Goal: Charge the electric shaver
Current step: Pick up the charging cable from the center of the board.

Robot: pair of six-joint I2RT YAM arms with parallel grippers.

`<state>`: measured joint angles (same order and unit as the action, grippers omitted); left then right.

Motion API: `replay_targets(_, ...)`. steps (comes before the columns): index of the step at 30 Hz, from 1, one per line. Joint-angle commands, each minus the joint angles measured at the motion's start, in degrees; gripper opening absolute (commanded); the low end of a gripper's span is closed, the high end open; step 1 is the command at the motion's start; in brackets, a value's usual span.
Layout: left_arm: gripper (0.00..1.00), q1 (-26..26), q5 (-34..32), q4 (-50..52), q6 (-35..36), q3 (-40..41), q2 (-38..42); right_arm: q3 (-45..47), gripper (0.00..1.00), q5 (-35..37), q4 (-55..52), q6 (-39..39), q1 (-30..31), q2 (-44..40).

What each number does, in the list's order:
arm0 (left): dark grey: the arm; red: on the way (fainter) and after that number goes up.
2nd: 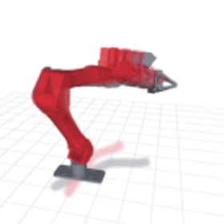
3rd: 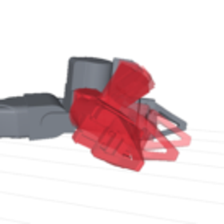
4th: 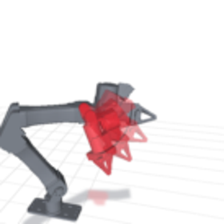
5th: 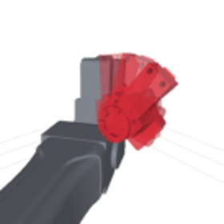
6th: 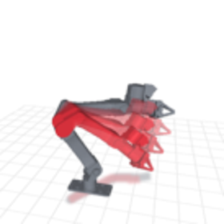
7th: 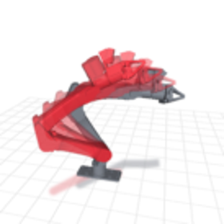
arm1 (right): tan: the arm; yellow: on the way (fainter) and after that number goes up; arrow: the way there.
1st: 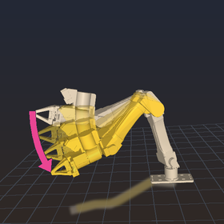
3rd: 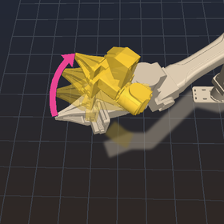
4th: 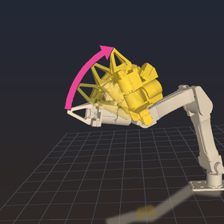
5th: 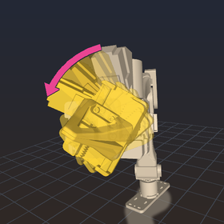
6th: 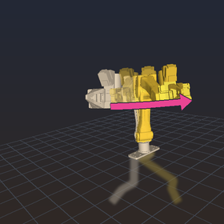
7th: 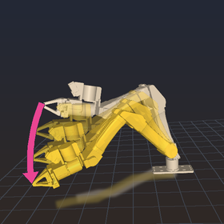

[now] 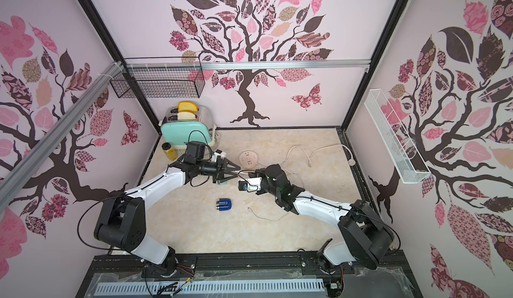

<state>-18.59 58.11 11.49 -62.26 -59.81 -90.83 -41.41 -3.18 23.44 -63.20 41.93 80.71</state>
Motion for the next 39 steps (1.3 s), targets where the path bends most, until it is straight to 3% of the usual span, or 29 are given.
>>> replay_targets(1, 0.40, -0.35, 0.16, -2.84, -0.99, 1.08, -0.92, -0.62, 0.00, 0.01, 1.60, -0.08, 0.01, -0.33)
replay_targets(16, 0.16, -0.75, -0.19, -3.98, -2.03, 0.92, -1.11, 0.36, 0.00, 0.30, 1.56, -0.27, 0.00, 0.16)
replay_targets(21, 0.00, -0.92, -0.25, -4.28, -2.04, 1.12, -1.35, 0.15, 0.00, -0.05, 0.76, 0.11, -0.01, 0.32)
replay_targets(26, 0.00, -0.92, 0.19, -4.24, -1.11, 1.05, -1.36, -1.35, 0.00, -2.36, -2.95, 3.97, 0.04, -0.09)
replay_targets(28, 0.00, -0.92, 0.31, -2.22, 1.60, 0.18, -1.46, -4.21, 0.12, -6.53, -8.75, 9.79, -0.68, -0.65)
replay_targets(30, 0.00, -0.92, 0.36, 2.53, 6.95, -1.63, -1.66, -7.37, 0.33, -12.68, -15.23, 15.67, -2.27, -1.18)
replay_targets(32, 0.00, -0.88, 0.40, 8.83, 13.77, -4.24, -2.35, -8.86, 0.44, -16.57, -17.81, 20.46, -3.22, -2.24)
replay_targets(35, 0.00, -0.92, 1.41, 13.33, 20.29, -6.38, -2.85, -7.92, 0.52, -21.82, -16.85, 25.96, -4.66, -4.42)
replay_targets(39, 0.00, -0.83, 3.25, 16.05, 25.20, -7.66, -3.15, -5.80, 0.53, -27.81, -13.75, 32.44, -6.92, -5.36)
